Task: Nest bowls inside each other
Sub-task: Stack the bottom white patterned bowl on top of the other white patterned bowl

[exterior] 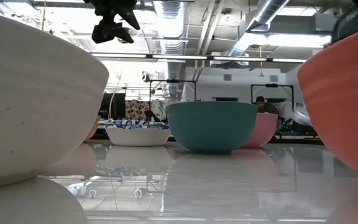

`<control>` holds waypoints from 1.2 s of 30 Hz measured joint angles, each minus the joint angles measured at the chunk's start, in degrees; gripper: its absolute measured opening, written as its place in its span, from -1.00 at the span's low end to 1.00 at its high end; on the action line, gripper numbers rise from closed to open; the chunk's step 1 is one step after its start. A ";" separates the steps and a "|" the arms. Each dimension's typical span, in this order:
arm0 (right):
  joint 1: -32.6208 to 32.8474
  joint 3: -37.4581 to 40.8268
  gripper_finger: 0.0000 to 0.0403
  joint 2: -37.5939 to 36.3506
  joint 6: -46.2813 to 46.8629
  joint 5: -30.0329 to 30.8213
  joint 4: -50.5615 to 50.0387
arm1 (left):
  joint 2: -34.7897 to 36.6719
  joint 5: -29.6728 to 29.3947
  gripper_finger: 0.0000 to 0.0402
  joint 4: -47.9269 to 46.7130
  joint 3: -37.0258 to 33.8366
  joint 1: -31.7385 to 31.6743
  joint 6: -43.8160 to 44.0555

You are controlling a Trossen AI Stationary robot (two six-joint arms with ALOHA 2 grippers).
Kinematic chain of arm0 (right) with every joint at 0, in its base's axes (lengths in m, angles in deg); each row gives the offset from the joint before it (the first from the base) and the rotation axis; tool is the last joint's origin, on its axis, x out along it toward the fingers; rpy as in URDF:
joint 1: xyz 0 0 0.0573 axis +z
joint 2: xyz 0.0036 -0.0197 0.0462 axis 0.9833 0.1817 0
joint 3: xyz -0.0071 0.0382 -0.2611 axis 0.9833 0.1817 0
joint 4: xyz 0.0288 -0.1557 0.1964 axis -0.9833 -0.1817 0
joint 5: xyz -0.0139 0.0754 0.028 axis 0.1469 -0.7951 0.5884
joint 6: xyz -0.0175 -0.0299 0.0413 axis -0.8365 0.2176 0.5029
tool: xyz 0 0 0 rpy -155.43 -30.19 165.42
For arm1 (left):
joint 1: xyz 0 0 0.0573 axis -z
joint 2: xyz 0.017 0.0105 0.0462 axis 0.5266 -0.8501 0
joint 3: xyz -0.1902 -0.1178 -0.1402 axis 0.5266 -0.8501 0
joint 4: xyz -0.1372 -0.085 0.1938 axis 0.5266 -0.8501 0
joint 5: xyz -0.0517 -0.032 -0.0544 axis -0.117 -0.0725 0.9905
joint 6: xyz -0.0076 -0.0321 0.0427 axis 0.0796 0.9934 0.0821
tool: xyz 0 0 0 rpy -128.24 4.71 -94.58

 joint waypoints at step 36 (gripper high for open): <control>-31.54 -36.60 -0.98 22.18 -42.05 26.60 19.50 | -0.10 -4.88 0.00 14.02 -0.57 -0.06 -0.14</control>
